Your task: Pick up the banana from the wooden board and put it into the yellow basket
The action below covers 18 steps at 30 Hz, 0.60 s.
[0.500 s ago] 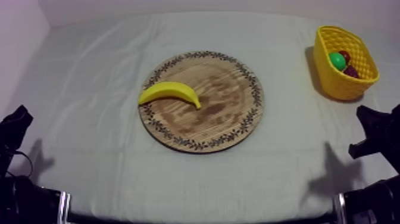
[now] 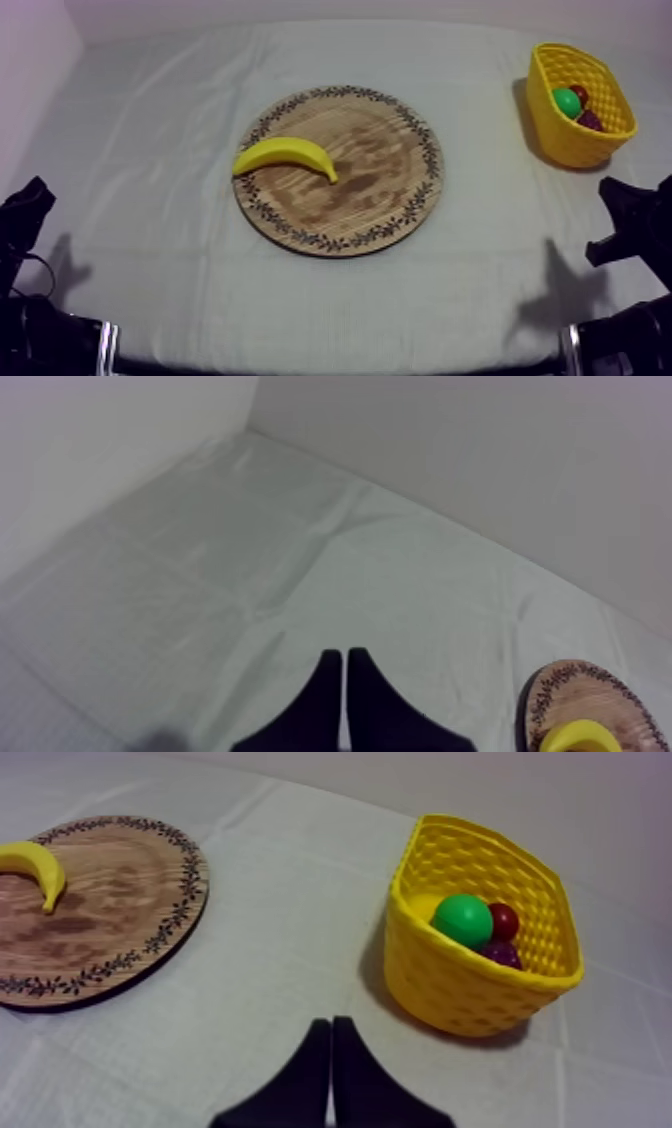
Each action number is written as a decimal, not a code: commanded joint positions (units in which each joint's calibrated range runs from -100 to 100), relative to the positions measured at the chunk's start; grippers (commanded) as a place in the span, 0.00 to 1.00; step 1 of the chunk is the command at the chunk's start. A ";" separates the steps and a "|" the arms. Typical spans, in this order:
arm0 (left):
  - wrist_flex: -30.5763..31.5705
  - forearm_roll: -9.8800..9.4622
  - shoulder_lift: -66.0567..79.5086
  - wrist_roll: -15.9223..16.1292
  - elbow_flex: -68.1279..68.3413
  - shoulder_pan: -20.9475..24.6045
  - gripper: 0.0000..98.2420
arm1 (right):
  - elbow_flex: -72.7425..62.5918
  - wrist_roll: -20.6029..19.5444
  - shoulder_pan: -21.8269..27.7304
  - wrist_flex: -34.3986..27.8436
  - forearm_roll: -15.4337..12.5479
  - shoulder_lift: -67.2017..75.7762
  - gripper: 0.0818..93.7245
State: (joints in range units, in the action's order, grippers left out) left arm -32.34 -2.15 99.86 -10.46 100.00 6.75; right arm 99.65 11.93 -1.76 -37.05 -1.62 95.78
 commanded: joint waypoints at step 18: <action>0.00 0.03 -0.04 -0.02 0.00 0.02 0.00 | 0.02 -0.72 -0.28 0.04 -0.02 -0.02 0.00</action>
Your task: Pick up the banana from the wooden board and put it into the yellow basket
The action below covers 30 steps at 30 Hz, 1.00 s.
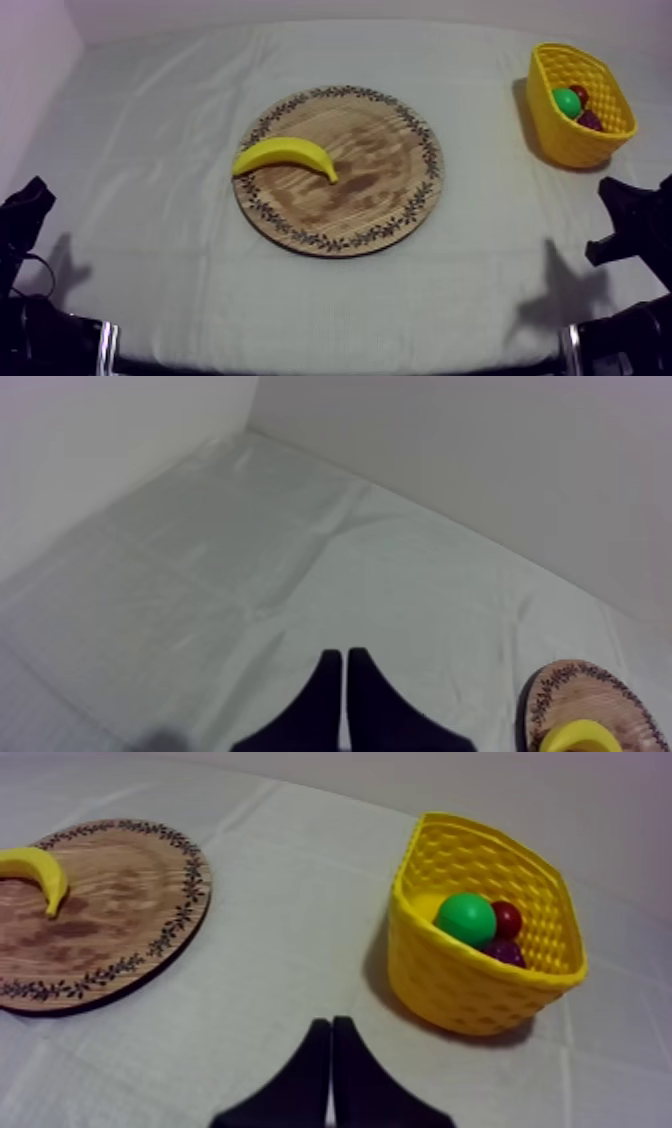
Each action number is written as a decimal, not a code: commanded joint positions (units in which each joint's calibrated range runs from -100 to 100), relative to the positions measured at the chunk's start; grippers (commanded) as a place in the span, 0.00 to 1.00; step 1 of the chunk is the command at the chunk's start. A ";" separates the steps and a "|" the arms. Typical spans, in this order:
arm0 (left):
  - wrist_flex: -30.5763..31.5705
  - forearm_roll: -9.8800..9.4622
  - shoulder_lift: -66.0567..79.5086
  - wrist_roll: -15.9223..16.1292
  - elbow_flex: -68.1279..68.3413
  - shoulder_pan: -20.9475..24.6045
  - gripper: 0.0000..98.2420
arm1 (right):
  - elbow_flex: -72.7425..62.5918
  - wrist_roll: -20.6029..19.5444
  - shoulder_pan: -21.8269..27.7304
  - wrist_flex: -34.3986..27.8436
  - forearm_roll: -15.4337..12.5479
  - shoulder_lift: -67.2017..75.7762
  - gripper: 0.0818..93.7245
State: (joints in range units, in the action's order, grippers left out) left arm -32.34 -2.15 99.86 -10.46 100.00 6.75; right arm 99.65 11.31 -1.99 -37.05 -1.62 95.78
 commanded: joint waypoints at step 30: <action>0.00 0.03 -0.04 -0.02 0.00 0.02 0.00 | -39.58 6.04 -0.93 -3.96 -7.74 -33.76 0.00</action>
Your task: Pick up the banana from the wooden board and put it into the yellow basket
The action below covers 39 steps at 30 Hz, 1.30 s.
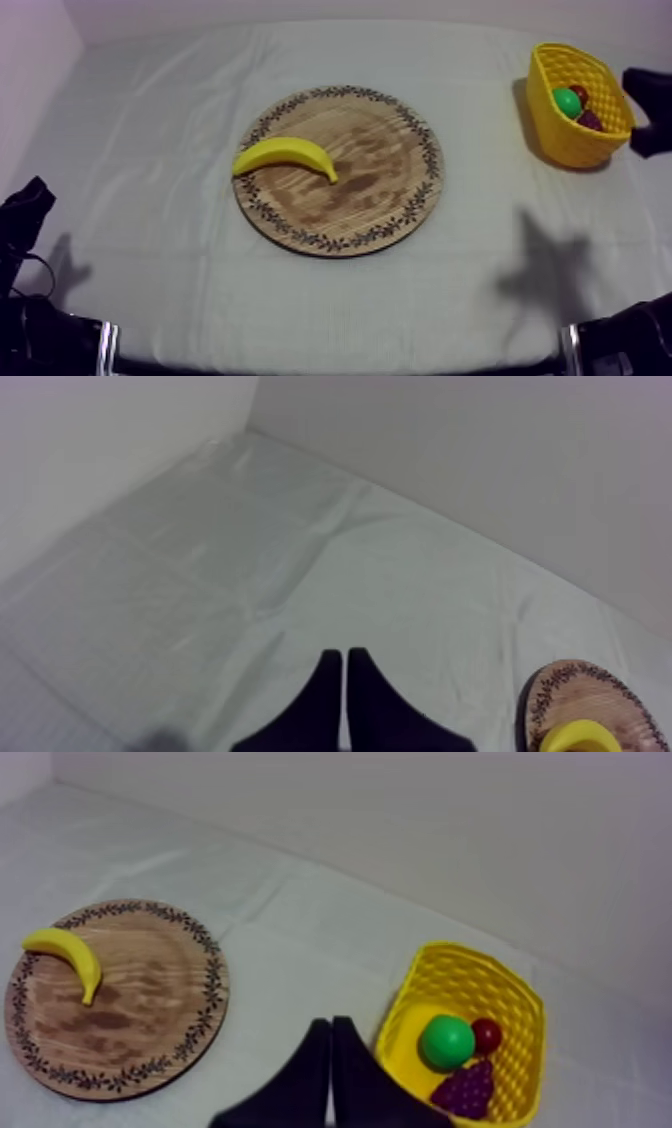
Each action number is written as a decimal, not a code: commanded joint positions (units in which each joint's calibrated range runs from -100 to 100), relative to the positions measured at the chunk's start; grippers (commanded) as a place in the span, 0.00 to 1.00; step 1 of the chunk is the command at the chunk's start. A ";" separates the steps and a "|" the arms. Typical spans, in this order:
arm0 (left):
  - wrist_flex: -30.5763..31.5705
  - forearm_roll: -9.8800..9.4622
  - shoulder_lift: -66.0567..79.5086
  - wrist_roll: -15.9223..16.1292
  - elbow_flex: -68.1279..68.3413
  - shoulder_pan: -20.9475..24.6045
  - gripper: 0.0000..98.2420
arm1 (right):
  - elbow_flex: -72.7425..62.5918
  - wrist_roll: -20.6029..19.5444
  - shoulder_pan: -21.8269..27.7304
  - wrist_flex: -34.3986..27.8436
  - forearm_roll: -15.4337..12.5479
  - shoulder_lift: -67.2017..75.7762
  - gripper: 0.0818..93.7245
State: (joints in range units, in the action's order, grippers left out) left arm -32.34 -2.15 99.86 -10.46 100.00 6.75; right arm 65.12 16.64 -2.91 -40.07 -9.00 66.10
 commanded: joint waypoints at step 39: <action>0.00 0.03 -0.04 -0.02 0.00 0.02 0.00 | -66.88 6.42 -21.84 -37.93 1.39 -73.32 0.03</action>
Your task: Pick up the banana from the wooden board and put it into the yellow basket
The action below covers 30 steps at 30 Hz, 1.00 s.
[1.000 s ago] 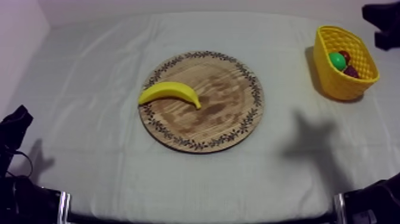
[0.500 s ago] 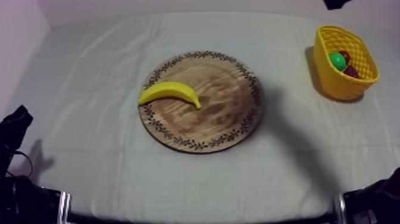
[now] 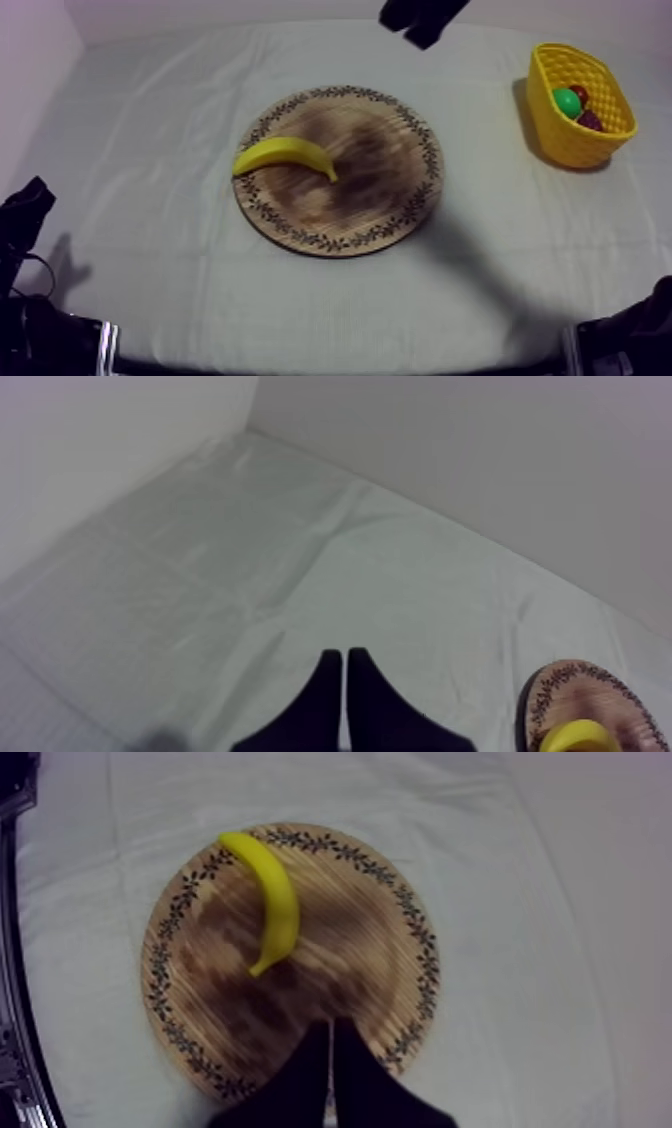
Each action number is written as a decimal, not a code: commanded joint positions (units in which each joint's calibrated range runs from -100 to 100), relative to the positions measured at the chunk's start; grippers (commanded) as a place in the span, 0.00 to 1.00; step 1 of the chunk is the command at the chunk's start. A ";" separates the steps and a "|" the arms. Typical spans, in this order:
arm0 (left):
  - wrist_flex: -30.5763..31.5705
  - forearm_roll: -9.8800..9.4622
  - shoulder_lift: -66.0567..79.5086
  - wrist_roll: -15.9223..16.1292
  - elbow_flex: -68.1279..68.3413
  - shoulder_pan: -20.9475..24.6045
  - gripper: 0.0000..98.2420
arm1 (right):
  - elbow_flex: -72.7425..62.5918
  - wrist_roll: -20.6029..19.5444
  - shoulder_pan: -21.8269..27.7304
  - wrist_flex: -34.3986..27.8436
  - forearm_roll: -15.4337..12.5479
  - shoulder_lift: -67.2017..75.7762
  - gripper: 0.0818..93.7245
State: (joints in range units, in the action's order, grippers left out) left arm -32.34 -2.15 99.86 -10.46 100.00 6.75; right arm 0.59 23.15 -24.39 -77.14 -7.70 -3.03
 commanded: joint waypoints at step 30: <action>0.00 0.03 -0.04 -0.02 0.00 0.02 0.00 | -21.46 0.22 -6.19 -7.86 2.24 -28.60 0.90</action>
State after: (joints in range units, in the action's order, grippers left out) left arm -32.34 -2.15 99.86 -10.46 100.00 6.75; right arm -20.56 23.49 -30.52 -84.77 -5.62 -30.66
